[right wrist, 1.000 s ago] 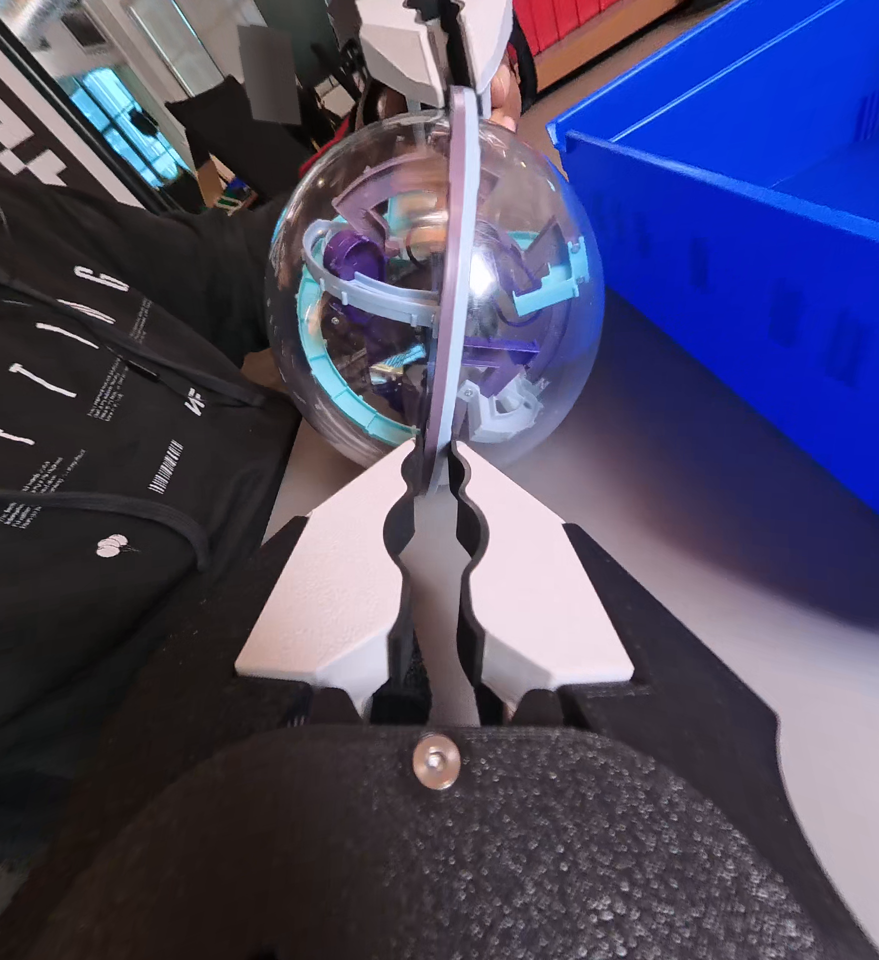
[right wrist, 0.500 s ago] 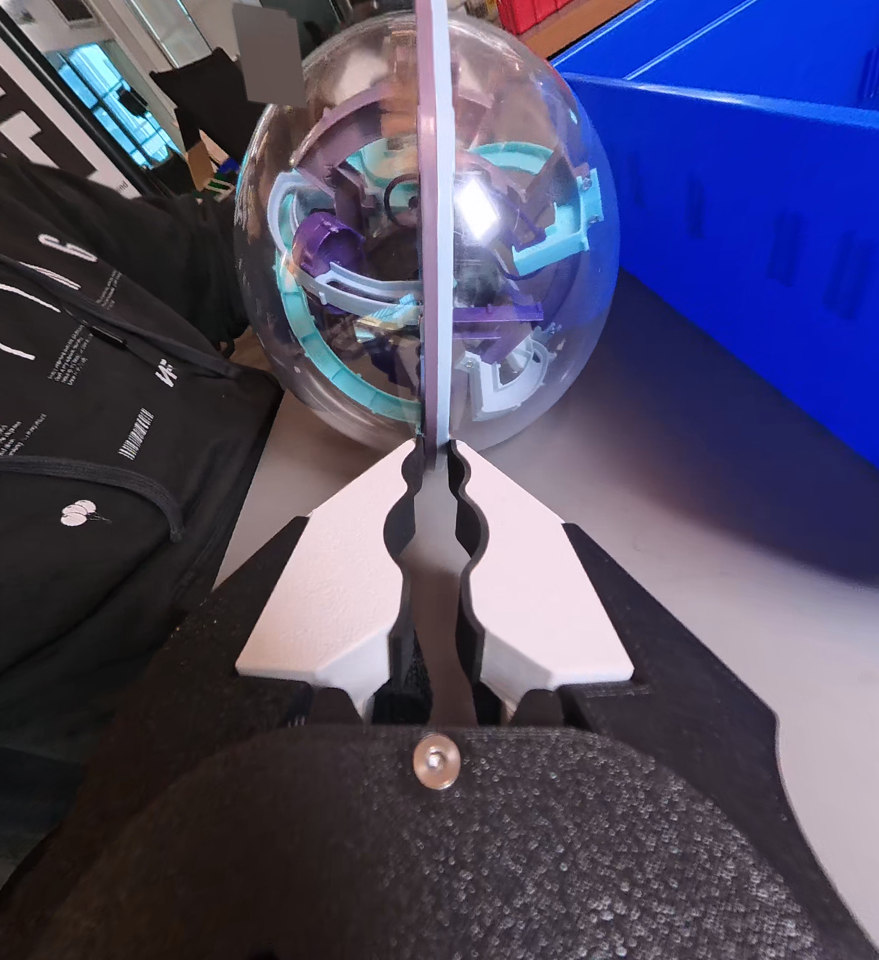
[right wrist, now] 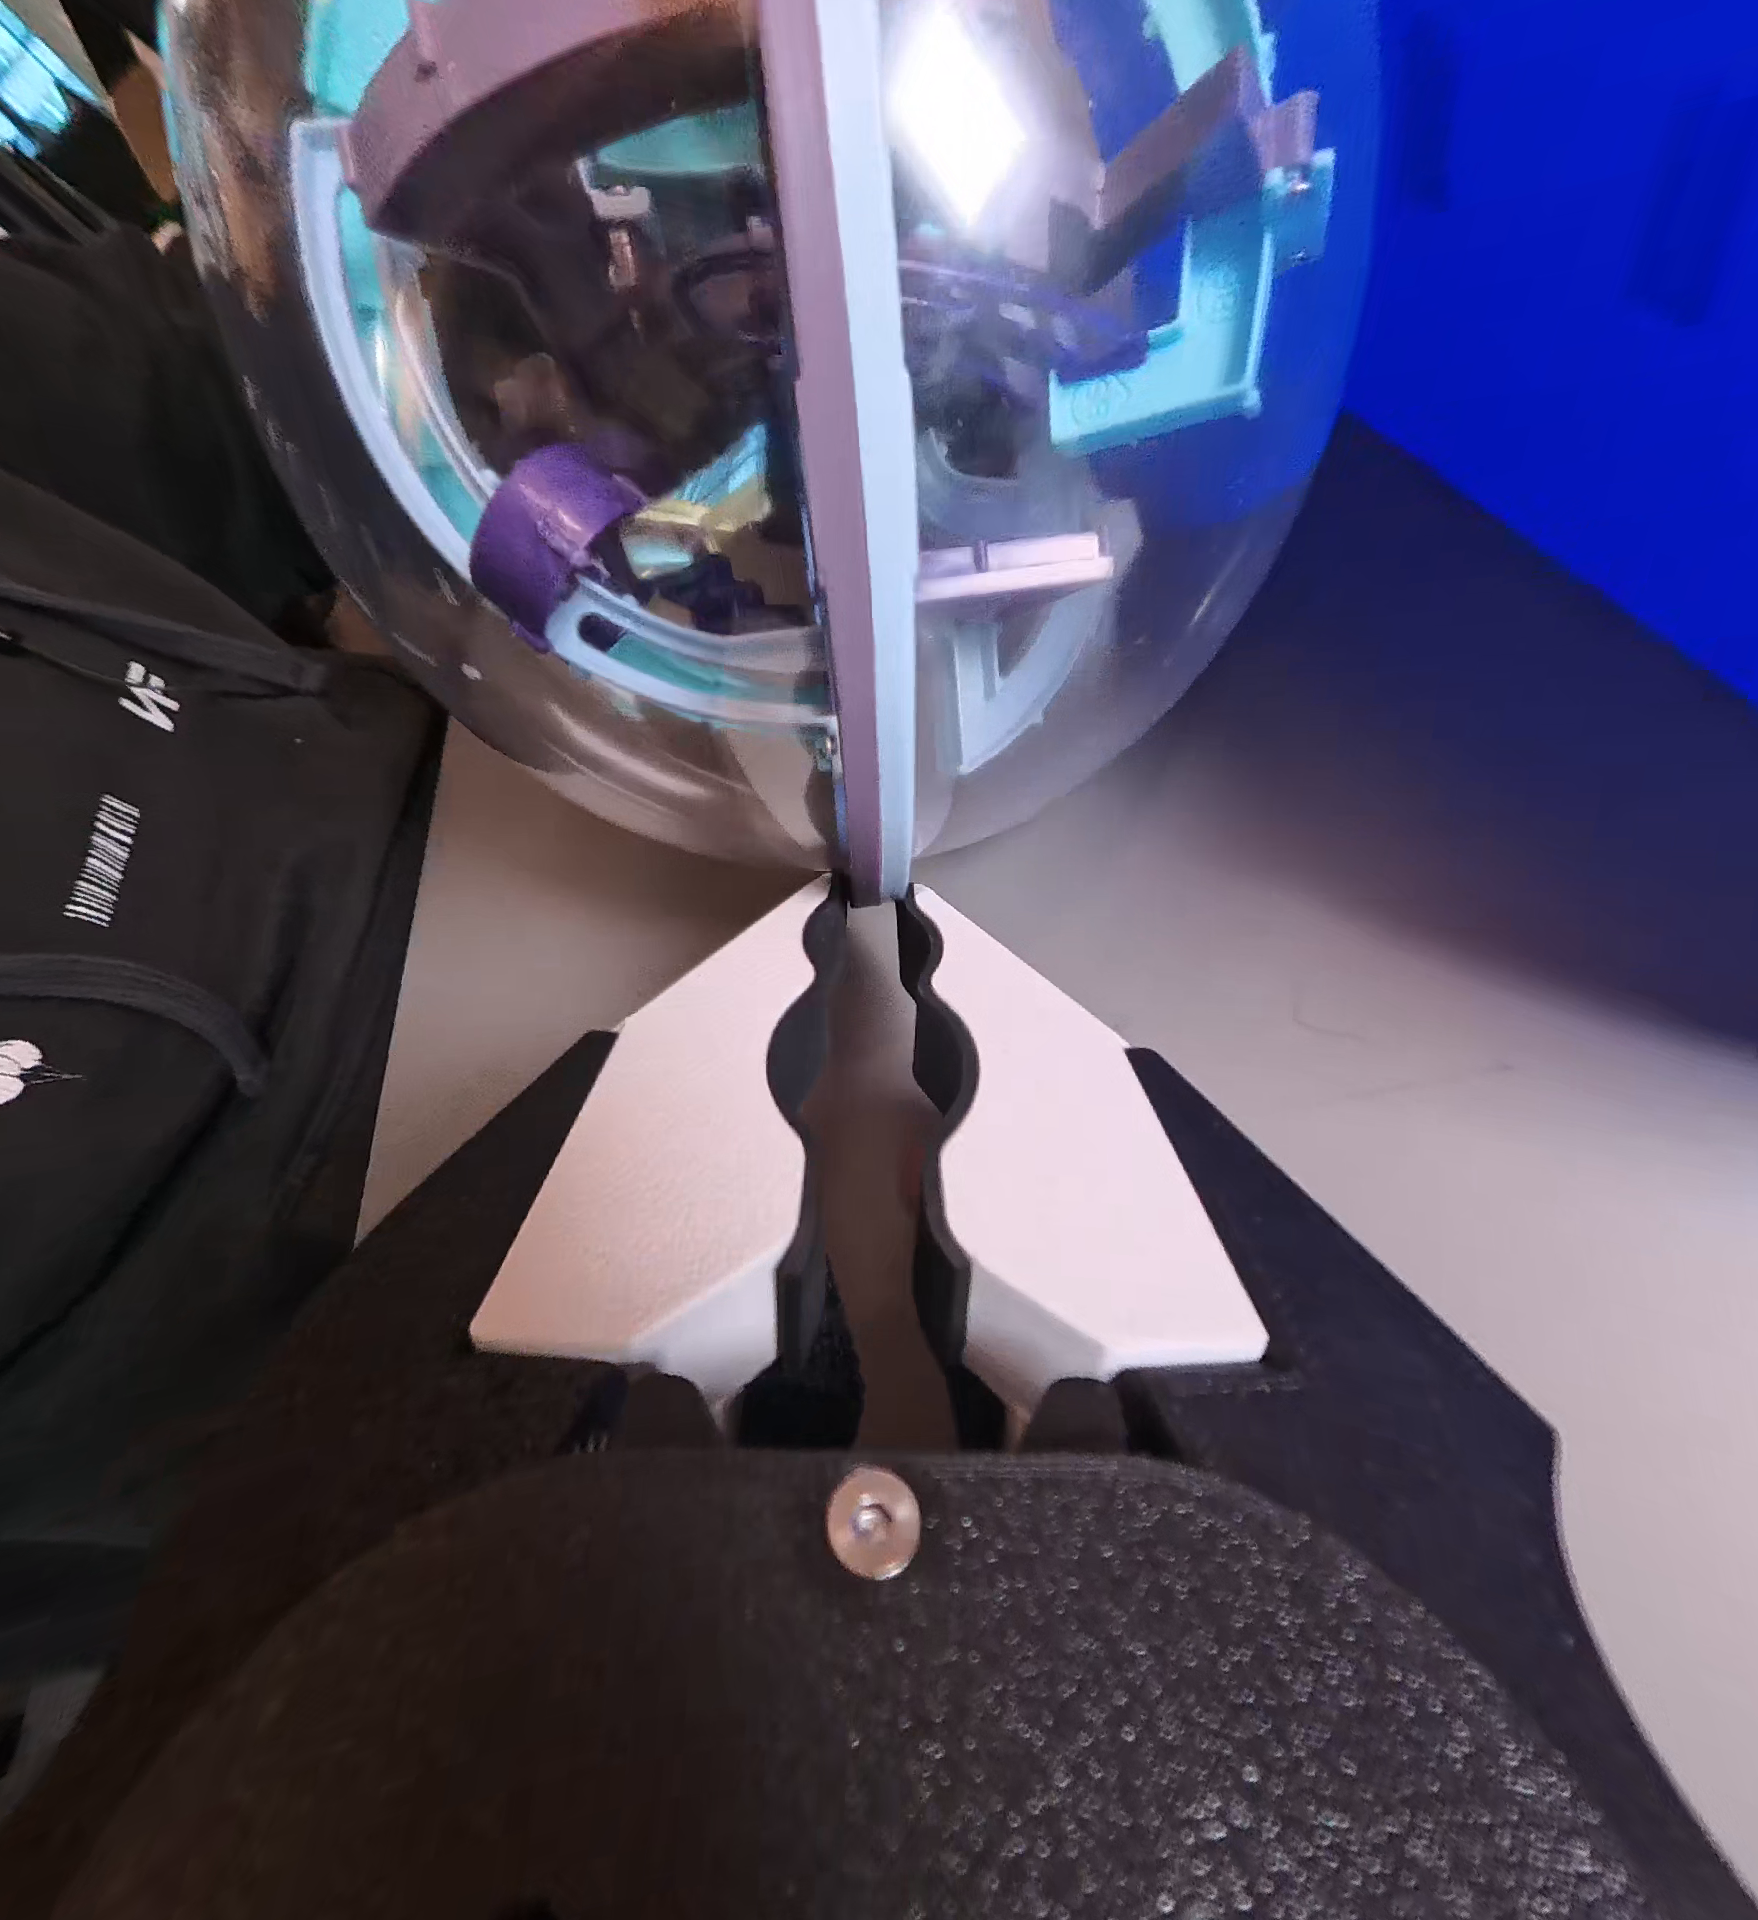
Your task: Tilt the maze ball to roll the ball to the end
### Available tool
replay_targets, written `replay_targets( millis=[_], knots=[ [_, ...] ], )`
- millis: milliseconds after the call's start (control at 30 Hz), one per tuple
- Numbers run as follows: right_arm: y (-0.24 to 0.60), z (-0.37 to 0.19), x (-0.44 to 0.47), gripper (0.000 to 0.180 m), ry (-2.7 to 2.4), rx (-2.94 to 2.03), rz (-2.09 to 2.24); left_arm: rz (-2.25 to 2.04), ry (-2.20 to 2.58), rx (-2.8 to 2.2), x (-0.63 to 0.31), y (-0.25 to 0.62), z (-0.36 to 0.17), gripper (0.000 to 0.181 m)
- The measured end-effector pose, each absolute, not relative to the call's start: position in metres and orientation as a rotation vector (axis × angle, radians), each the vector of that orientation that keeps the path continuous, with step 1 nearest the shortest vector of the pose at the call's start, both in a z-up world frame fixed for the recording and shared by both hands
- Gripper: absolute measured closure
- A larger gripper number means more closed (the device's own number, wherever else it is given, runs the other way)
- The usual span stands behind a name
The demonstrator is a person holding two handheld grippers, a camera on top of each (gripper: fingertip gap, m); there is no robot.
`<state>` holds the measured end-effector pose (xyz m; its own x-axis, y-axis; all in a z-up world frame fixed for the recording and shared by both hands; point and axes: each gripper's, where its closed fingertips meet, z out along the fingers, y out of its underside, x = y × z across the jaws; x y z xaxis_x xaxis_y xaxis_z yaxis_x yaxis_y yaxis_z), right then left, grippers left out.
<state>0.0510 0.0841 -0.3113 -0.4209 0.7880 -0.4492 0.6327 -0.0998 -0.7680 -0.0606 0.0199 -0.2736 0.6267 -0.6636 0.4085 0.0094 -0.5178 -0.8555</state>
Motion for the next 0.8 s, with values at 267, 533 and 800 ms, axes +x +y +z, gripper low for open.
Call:
replay_targets(
  millis=[267, 533, 800],
  knots=[
    [0.095, -0.31, 0.05, 0.154, -2.029, -1.524, 1.348, -0.892, 0.519, -1.922, -0.062, 0.023, -0.267, 0.173],
    [0.13, -0.259, 0.044, 0.137, -1.705, -1.39, 1.574, -0.872, 0.518, -1.883, -0.069, 0.025, -0.258, 0.173],
    [0.114, -0.253, 0.046, 0.166, -1.723, -1.293, 1.665, -0.795, 0.478, -1.797, -0.078, 0.029, -0.244, 0.174]
  ],
)
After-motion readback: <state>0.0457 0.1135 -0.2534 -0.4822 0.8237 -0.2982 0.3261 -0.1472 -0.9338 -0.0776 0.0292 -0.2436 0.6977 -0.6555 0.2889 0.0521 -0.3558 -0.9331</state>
